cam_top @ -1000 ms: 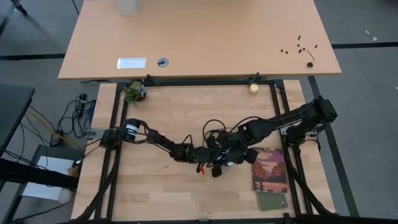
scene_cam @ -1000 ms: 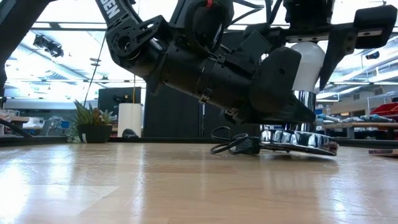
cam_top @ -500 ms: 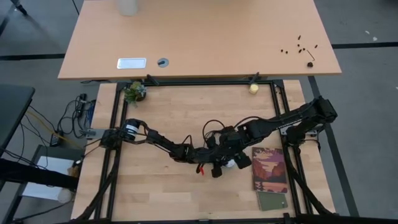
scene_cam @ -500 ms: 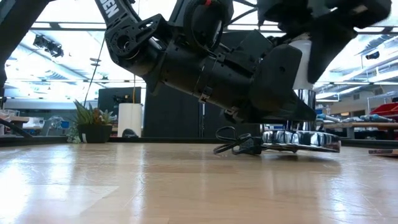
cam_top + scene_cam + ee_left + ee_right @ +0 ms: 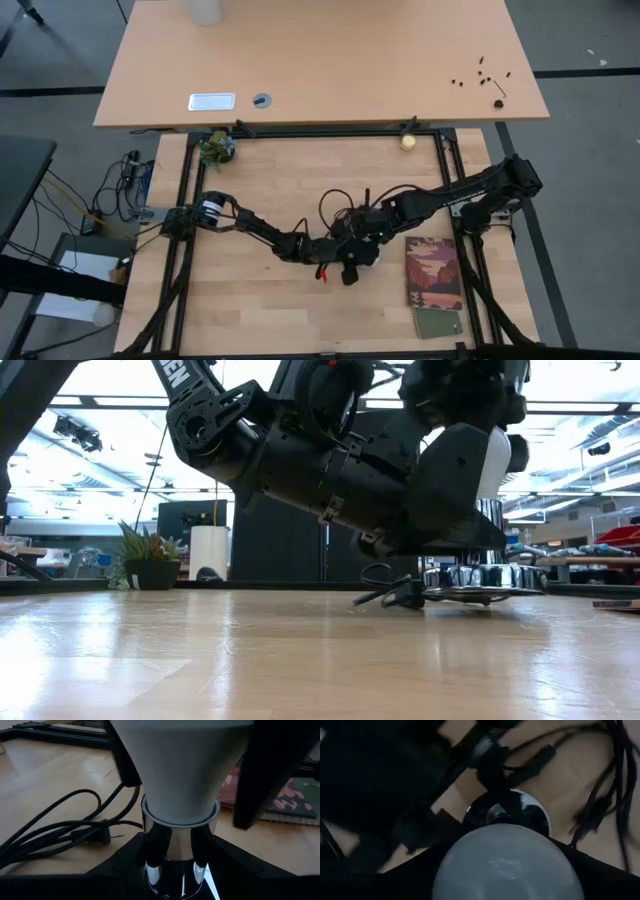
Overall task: Screw lightbulb
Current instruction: Insert the white lightbulb into the silver lamp
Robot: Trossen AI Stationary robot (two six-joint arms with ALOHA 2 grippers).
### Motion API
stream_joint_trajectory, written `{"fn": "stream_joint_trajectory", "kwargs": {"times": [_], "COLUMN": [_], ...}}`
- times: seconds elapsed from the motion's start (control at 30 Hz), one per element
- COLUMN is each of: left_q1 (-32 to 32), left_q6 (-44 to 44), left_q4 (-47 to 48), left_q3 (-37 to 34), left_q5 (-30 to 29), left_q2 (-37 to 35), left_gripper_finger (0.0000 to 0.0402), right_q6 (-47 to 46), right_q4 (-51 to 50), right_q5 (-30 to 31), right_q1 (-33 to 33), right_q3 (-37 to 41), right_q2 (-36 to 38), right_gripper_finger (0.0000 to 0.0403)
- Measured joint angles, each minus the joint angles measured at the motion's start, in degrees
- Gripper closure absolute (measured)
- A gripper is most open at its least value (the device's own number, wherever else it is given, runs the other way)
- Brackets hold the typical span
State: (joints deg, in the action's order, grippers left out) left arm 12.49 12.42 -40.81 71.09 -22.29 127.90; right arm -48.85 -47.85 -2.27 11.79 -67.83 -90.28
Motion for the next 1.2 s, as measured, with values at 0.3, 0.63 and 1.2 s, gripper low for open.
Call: {"fn": "stream_joint_trajectory", "kwargs": {"times": [0.3,0.63,1.2], "left_q1": [0.05,0.02,-0.17], "left_q6": [0.05,0.01,0.09], "left_q4": [-0.14,-0.21,8.01], "left_q3": [0.00,0.00,0.22], "left_q5": [-0.14,-0.84,-4.52], "left_q2": [0.00,-0.02,-0.29], "left_gripper_finger": [0.0214,0.0214,0.0214], "right_q6": [-18.69,-4.58,4.77], "right_q4": [-0.33,-1.52,-21.62], "right_q5": [-1.10,-4.04,10.43], "right_q1": [-0.35,-0.81,10.10], "right_q3": [0.01,-1.42,-5.68], "right_q2": [0.00,0.00,1.49], "right_gripper_finger": [0.0137,0.0071,0.0058]}}
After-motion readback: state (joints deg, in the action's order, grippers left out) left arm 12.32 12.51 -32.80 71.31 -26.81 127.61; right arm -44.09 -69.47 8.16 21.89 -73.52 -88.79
